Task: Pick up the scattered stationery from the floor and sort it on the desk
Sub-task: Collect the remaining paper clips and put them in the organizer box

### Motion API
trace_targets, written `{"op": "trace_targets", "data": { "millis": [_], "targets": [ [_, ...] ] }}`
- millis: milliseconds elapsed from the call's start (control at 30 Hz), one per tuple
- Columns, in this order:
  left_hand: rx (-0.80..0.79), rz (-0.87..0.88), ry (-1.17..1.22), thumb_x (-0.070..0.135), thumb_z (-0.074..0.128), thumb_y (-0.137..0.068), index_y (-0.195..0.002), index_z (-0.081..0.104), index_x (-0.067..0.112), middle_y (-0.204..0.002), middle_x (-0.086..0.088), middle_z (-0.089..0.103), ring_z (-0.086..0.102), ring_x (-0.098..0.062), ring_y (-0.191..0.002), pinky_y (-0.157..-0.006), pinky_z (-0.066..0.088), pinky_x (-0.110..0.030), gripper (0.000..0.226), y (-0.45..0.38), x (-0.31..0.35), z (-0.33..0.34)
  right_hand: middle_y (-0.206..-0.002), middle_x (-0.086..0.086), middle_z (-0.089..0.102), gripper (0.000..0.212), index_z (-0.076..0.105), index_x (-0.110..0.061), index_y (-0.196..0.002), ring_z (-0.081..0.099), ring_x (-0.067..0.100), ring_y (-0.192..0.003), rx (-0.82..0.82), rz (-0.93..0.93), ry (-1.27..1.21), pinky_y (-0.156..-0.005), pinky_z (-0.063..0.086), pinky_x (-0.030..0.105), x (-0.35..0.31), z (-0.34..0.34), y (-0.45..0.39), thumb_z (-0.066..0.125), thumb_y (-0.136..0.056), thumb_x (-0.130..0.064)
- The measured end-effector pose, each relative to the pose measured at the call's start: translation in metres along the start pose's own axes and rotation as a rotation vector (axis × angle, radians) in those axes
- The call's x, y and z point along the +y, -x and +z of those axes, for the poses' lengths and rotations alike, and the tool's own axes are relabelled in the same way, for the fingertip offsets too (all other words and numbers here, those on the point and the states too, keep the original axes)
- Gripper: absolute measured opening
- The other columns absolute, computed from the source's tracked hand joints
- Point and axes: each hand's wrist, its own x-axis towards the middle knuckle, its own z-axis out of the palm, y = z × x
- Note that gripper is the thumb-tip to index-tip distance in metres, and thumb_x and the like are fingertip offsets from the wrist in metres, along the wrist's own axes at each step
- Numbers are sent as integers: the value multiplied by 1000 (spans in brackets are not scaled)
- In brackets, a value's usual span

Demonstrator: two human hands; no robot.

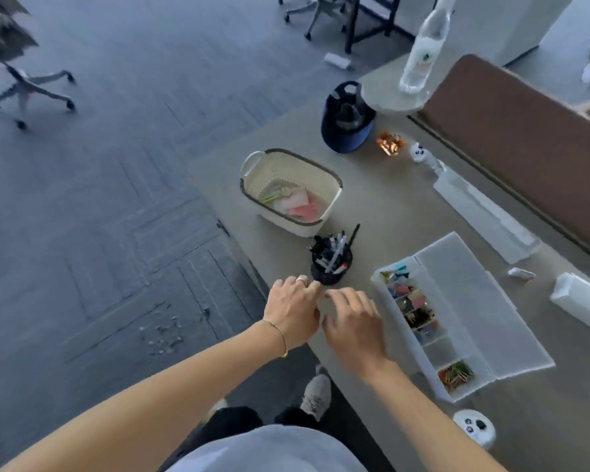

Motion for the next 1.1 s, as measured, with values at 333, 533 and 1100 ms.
{"op": "trace_targets", "data": {
  "millis": [333, 533, 1100],
  "targets": [
    [52, -429, 78, 28, 46, -92, -113, 57, 18, -114, -6, 60, 56, -28, -104, -86, 41, -40, 25, 115, -211, -13, -110, -2, 64, 31, 63, -19, -115, 60, 21, -96, -141, -332, -60, -83, 53, 38, -204, 68, -56, 64, -84, -18],
    [-17, -634, 123, 22, 46, -91, -118, 55, 18, -115, -7, 60, 56, -28, -105, -87, 42, -40, 29, 187, -303, 13, -106, 3, 65, 37, 66, -14, -114, 62, 25, -88, -255, -545, -28, -74, 55, 37, -299, 138, -80, 70, -77, -7],
    [133, -1224, 500, 23, 48, -91, -119, 53, 22, -117, -1, 57, 52, -24, -109, -85, 43, -37, 28, 183, -445, 206, -100, 4, 63, 36, 66, -16, -110, 61, 29, -89, -563, -829, 7, -73, 52, 37, -363, 402, -140, 65, -75, -6]
  ]
}}
